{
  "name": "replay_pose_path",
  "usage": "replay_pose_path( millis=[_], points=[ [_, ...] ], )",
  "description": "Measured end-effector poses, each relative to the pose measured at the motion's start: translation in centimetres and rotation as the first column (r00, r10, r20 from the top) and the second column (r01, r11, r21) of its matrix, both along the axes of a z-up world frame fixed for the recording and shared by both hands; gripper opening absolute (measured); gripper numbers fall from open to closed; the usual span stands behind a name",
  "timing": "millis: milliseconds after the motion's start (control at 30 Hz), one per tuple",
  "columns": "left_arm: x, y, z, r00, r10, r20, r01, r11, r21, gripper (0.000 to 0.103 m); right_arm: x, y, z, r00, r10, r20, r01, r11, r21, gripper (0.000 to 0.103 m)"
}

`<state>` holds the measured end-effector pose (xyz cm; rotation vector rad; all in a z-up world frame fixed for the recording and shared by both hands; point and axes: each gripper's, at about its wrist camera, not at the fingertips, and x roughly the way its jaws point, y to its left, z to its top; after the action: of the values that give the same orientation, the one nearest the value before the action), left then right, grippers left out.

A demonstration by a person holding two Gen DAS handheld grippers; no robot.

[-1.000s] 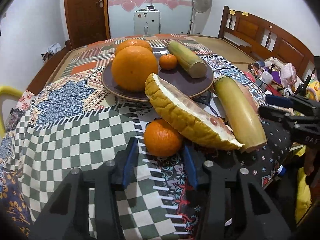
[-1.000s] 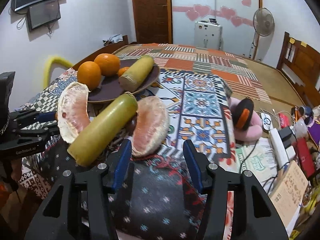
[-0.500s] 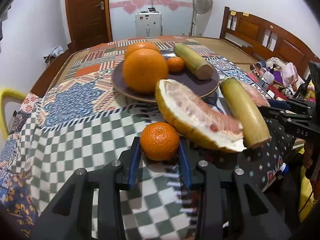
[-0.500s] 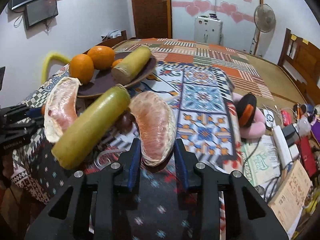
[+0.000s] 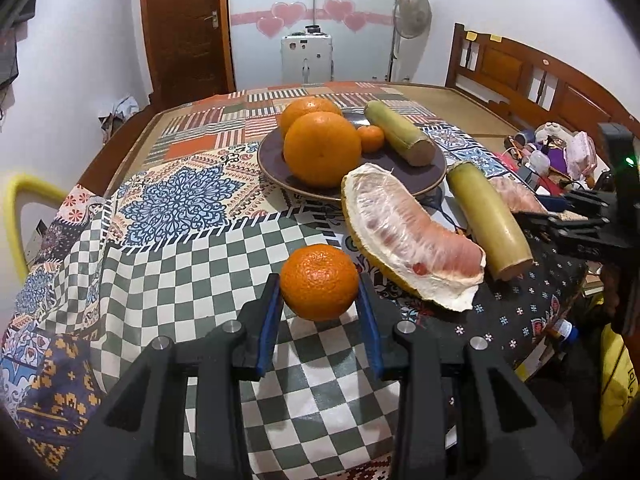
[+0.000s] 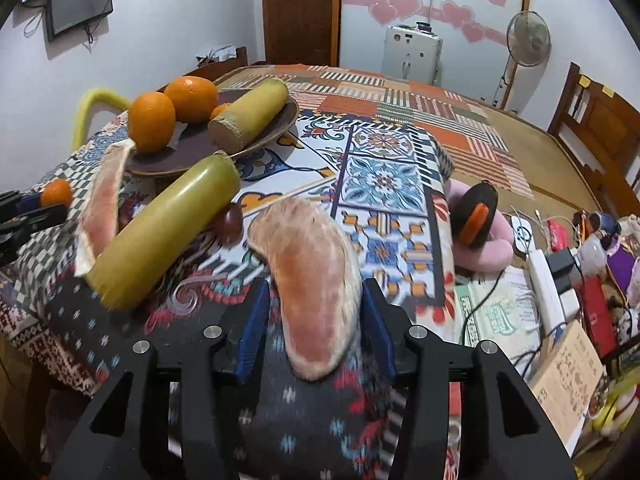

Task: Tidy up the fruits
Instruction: 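Grasp a small mandarin with left tool while right tool grasps a pink pomelo segment, then release the pomelo segment onto the plate with right tool while left tool carries the mandarin over it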

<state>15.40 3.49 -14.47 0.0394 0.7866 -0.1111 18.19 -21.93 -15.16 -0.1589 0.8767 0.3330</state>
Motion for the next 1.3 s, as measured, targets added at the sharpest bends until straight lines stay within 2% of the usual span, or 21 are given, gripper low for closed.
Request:
replay_pose_path(
  millis=[133,267,367,667,1000,1300],
  points=[
    [0.0,0.0,0.3,1.000,0.000,0.012,-0.001,1.000,0.005,0.036,1.0,0.5,-0.1,1.000,0.011,0.012,-0.011,1.000,0.005,0.046],
    [0.5,0.1,0.7,1.000,0.006,0.024,-0.006,1.000,0.000,0.036,1.3,0.7,-0.2,1.000,-0.002,0.026,0.002,1.000,0.011,0.043],
    [0.9,0.0,1.2,0.999,0.008,0.035,-0.008,1.000,0.000,0.036,1.4,0.7,0.0,1.000,-0.011,0.017,0.010,0.999,0.048,0.042],
    [2.3,-0.5,3.4,0.997,0.003,0.082,-0.003,1.000,0.000,0.036,1.1,0.9,3.4,0.995,-0.029,0.100,0.021,0.996,0.085,0.042],
    [4.4,-0.9,6.2,0.987,-0.010,0.162,0.010,1.000,0.003,0.036,2.0,3.6,6.7,0.983,0.024,0.182,-0.043,0.994,0.104,0.042],
    [7.3,-0.7,7.1,0.980,-0.007,0.201,0.008,1.000,-0.005,0.036,5.5,7.1,7.2,0.977,0.081,0.199,-0.098,0.992,0.078,0.042]
  ],
)
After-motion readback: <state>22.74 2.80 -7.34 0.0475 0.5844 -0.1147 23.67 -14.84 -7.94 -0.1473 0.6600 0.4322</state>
